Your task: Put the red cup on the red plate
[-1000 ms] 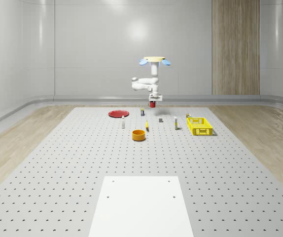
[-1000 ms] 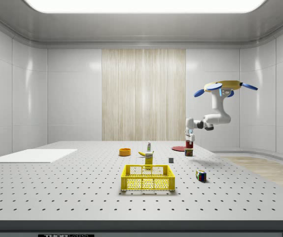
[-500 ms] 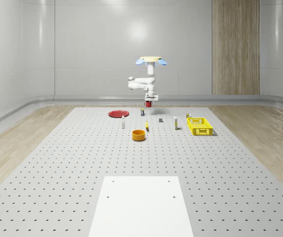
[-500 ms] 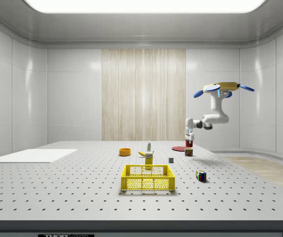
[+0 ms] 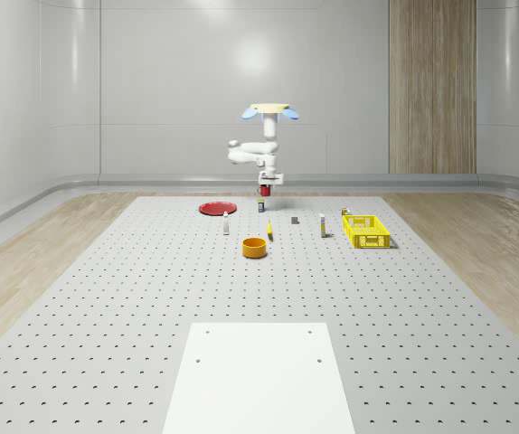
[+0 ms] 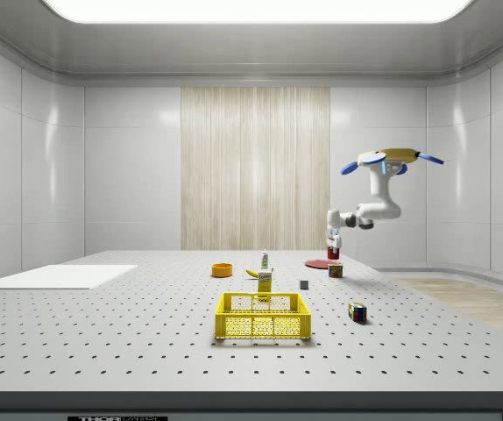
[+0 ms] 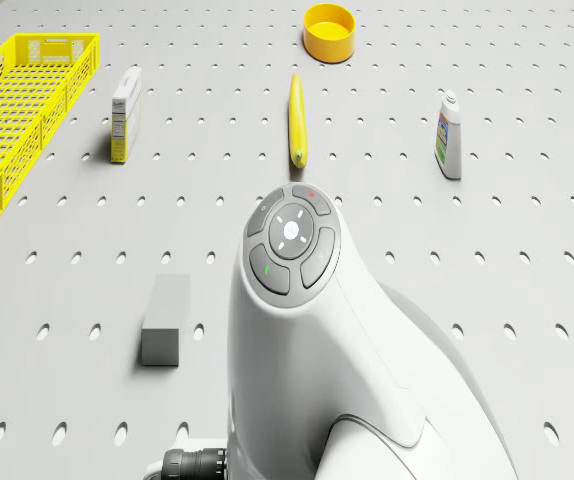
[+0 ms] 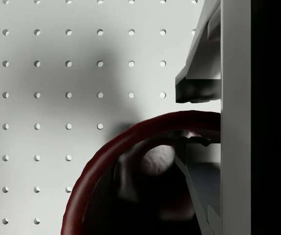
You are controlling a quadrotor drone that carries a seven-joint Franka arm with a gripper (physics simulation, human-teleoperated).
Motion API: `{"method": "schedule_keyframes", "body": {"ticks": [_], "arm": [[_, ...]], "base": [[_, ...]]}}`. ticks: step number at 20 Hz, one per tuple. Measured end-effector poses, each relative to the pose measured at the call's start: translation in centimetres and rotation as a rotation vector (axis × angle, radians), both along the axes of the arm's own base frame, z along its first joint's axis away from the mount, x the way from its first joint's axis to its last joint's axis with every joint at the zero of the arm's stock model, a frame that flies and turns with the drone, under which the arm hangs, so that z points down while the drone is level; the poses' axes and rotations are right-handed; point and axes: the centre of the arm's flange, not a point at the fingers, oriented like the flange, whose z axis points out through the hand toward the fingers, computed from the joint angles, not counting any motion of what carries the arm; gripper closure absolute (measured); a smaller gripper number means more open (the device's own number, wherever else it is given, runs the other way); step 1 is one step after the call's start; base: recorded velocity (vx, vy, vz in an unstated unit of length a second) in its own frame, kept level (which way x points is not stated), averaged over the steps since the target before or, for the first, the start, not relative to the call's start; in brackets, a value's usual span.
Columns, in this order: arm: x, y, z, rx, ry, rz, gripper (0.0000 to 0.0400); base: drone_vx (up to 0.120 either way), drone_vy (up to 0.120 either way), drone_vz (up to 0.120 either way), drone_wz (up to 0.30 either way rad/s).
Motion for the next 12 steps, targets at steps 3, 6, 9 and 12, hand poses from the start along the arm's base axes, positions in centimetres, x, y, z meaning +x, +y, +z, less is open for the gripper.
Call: {"method": "schedule_keyframes", "body": {"ticks": [3, 6, 9, 12], "arm": [[0.00, 0.00, 0.00, 0.000, 0.000, 0.000, 0.0300], [0.00, 0.00, 0.00, 0.000, 0.000, 0.000, 0.0300], [0.00, 0.00, 0.00, 0.000, 0.000, 0.000, 0.0300], [0.00, 0.00, 0.00, 0.000, 0.000, 0.000, 0.0300]], "base": [[0.000, -0.120, 0.000, 0.000], [0.000, -0.120, 0.000, 0.000], [0.000, -0.120, 0.000, 0.000], [0.000, -0.120, 0.000, 0.000]]}}
